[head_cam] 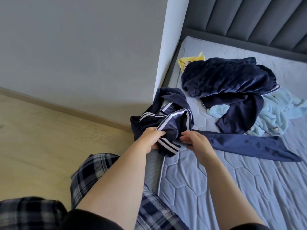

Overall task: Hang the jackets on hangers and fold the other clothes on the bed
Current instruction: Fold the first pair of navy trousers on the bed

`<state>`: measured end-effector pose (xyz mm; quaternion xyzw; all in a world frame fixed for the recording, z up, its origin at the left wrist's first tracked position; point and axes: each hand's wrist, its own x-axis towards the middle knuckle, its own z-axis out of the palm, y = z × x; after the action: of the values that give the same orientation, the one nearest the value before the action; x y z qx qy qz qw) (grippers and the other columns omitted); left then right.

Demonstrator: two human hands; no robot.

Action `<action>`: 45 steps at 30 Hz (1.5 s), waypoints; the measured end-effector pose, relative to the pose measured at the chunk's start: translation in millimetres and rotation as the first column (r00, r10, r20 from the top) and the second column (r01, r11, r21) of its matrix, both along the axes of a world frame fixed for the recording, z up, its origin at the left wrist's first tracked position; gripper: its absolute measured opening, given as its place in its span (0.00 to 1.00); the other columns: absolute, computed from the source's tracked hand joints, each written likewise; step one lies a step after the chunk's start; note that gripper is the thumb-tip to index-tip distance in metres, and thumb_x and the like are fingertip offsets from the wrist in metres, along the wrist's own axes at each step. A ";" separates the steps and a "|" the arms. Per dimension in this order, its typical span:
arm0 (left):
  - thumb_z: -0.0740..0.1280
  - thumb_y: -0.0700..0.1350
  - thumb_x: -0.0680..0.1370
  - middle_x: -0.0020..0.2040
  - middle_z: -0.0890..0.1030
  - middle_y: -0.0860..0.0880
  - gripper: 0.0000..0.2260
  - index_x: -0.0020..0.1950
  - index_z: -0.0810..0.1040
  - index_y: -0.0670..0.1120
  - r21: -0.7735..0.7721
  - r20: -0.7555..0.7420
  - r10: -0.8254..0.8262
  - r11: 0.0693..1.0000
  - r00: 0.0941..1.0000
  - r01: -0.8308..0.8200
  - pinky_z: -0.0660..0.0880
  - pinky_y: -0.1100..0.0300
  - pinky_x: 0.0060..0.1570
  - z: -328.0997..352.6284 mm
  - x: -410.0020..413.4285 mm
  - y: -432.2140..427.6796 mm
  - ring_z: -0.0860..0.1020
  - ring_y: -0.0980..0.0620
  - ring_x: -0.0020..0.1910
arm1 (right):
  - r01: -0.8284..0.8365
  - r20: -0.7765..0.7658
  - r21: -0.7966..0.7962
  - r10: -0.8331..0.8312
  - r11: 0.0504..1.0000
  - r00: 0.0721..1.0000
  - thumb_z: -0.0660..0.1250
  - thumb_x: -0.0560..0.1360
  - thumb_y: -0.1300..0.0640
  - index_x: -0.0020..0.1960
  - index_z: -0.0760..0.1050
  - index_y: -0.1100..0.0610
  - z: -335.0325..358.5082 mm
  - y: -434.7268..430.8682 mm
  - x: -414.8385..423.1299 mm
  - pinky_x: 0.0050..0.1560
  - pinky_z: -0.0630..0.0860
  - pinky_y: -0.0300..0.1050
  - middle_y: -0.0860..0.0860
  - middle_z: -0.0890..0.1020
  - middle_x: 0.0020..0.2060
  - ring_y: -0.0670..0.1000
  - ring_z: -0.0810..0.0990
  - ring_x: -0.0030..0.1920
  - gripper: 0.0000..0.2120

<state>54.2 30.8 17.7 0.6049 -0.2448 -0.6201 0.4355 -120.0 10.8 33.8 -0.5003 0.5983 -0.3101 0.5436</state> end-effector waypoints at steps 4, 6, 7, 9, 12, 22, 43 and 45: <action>0.60 0.36 0.80 0.43 0.78 0.42 0.07 0.49 0.77 0.42 -0.002 -0.181 0.138 0.990 0.974 -0.141 0.73 0.54 0.43 5.5 1.4 -1.4 0.76 0.46 0.41 | -0.433 -0.170 0.071 0.439 0.899 0.883 0.70 0.74 0.50 0.57 0.79 0.53 -6.2 8.3 -3.7 0.58 0.72 0.42 0.45 0.81 0.54 0.45 0.77 0.56 0.13; 0.59 0.37 0.81 0.45 0.79 0.41 0.07 0.51 0.77 0.41 0.021 -0.275 0.202 0.979 0.940 -0.204 0.74 0.54 0.44 8.4 2.6 -2.4 0.77 0.45 0.42 | -0.511 -0.273 0.086 0.513 0.855 0.813 0.75 0.70 0.56 0.64 0.75 0.54 -10.5 13.4 -1.9 0.61 0.70 0.39 0.43 0.77 0.58 0.43 0.75 0.58 0.23; 0.59 0.38 0.81 0.46 0.79 0.41 0.07 0.53 0.77 0.40 0.038 -0.315 0.220 0.975 0.923 -0.220 0.75 0.53 0.46 9.6 3.0 -3.2 0.78 0.44 0.44 | -0.481 -0.312 0.018 0.462 0.876 0.830 0.75 0.70 0.59 0.62 0.76 0.54 -12.1 13.9 -0.3 0.56 0.70 0.35 0.42 0.78 0.55 0.42 0.75 0.54 0.21; 0.60 0.39 0.81 0.45 0.79 0.42 0.06 0.52 0.76 0.41 0.042 -0.359 0.233 0.972 0.904 -0.233 0.76 0.52 0.45 12.5 3.2 -3.0 0.78 0.45 0.43 | -0.317 -0.304 -0.186 0.252 0.930 0.919 0.71 0.70 0.65 0.47 0.80 0.59 -7.8 15.1 4.0 0.41 0.70 0.36 0.48 0.80 0.40 0.44 0.74 0.41 0.06; 0.65 0.43 0.79 0.43 0.81 0.45 0.03 0.47 0.78 0.44 -0.022 -0.111 0.192 0.980 0.975 -0.195 0.79 0.56 0.39 9.2 4.1 -2.2 0.81 0.48 0.40 | -0.054 -0.333 -0.348 -0.069 0.936 0.940 0.64 0.71 0.68 0.38 0.74 0.63 2.1 8.8 5.2 0.29 0.65 0.34 0.50 0.75 0.28 0.48 0.70 0.31 0.05; 0.65 0.42 0.78 0.55 0.81 0.50 0.09 0.55 0.82 0.50 -0.236 0.121 0.058 0.971 0.991 -0.028 0.73 0.65 0.48 16.6 1.7 0.1 0.78 0.54 0.54 | 0.225 0.354 -0.049 -0.194 0.973 0.915 0.59 0.76 0.69 0.39 0.73 0.56 33.9 2.0 10.0 0.28 0.74 0.38 0.50 0.76 0.25 0.47 0.73 0.25 0.12; 0.79 0.43 0.65 0.40 0.83 0.59 0.12 0.44 0.80 0.54 -0.429 0.430 -0.021 0.875 0.902 0.225 0.73 0.71 0.42 34.1 4.2 -1.7 0.79 0.67 0.42 | 0.021 0.473 -0.094 0.027 0.995 0.881 0.51 0.70 0.80 0.63 0.72 0.58 35.4 -2.6 3.0 0.47 0.78 0.40 0.56 0.80 0.58 0.53 0.80 0.57 0.29; 0.77 0.41 0.67 0.44 0.84 0.55 0.12 0.46 0.81 0.52 -0.442 0.302 0.038 0.891 0.953 0.105 0.76 0.64 0.48 34.7 5.7 -1.9 0.81 0.60 0.45 | -0.177 0.318 -0.171 0.224 0.969 0.921 0.53 0.69 0.81 0.64 0.72 0.56 31.5 4.0 5.8 0.45 0.77 0.37 0.54 0.80 0.60 0.50 0.79 0.59 0.31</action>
<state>59.9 28.8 52.4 0.5699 -0.4567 -0.4536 0.5108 -114.3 14.8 65.3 -0.5357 0.4196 -0.3742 0.6301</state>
